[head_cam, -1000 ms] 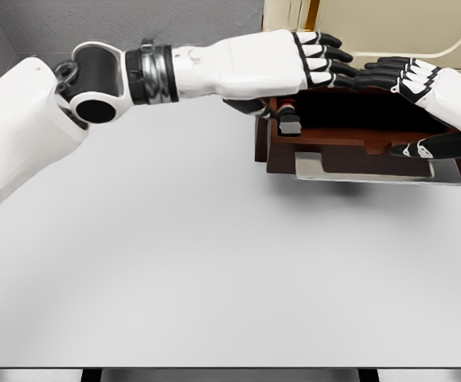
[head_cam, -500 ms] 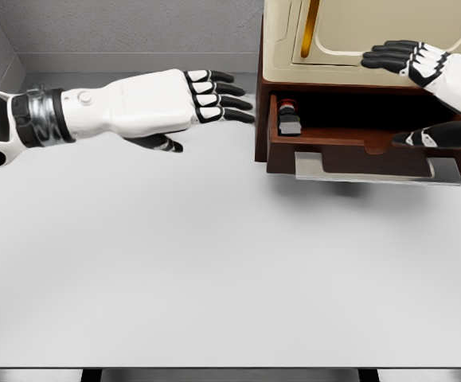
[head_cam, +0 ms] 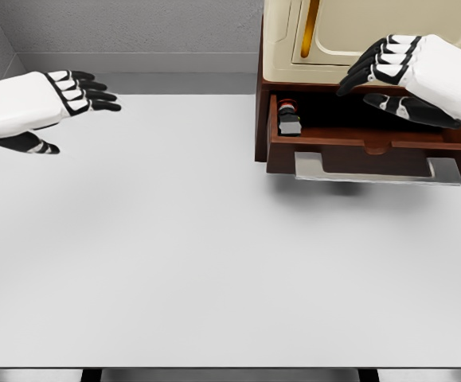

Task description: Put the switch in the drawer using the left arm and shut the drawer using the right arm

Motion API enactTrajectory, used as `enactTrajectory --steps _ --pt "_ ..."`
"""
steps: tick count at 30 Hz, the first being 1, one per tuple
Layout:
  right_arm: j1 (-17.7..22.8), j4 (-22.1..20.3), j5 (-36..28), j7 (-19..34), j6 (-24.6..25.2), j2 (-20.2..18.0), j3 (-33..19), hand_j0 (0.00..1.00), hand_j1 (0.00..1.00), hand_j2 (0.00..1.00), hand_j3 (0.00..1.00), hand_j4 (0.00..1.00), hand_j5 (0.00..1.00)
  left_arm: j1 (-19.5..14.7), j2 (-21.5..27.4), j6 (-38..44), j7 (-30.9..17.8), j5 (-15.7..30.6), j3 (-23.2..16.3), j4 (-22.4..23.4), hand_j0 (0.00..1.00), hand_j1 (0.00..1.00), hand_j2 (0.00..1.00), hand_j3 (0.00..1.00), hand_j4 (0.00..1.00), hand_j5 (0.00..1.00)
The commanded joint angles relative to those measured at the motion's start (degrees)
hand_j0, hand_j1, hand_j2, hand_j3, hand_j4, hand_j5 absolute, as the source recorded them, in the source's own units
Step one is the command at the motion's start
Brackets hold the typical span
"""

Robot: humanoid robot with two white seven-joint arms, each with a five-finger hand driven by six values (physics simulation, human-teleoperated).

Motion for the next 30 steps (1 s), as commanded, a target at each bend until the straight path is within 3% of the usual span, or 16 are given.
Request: enactTrajectory --steps 1,8,14,17,20,30 --pt "0.0 0.1 0.3 2.2 0.0 3.5 -0.4 0.53 0.53 0.53 0.53 0.53 0.53 0.1 0.4 0.1 0.0 0.6 1.0 0.1 1.00 1.00 1.00 1.00 1.00 1.00" --pt "0.3 0.2 0.9 2.4 0.0 3.8 -2.1 0.53 0.53 0.53 0.53 0.53 0.53 0.6 0.1 0.1 0.0 0.5 1.0 0.1 1.00 1.00 1.00 1.00 1.00 1.00" --pt "6.8 0.1 2.4 2.3 0.0 7.2 -0.9 0.55 0.55 0.55 0.55 0.55 0.55 0.6 0.5 0.1 0.0 0.6 1.0 0.1 1.00 1.00 1.00 1.00 1.00 1.00" --pt "6.9 0.4 2.5 2.3 0.0 7.5 -0.9 0.56 0.56 0.56 0.56 0.56 0.56 0.6 0.5 0.1 0.0 0.5 1.0 0.1 1.00 1.00 1.00 1.00 1.00 1.00" --pt "6.9 3.3 3.8 2.4 0.0 8.2 -0.9 0.54 0.54 0.54 0.54 0.54 0.54 0.6 0.6 0.1 0.0 0.4 1.1 0.2 1.00 1.00 1.00 1.00 1.00 1.00" --pt "7.4 3.0 8.3 3.4 0.0 9.4 0.0 0.52 0.52 0.52 0.52 0.52 0.52 0.6 0.5 0.1 -0.2 0.3 1.1 0.5 1.00 1.00 1.00 1.00 1.00 1.00"
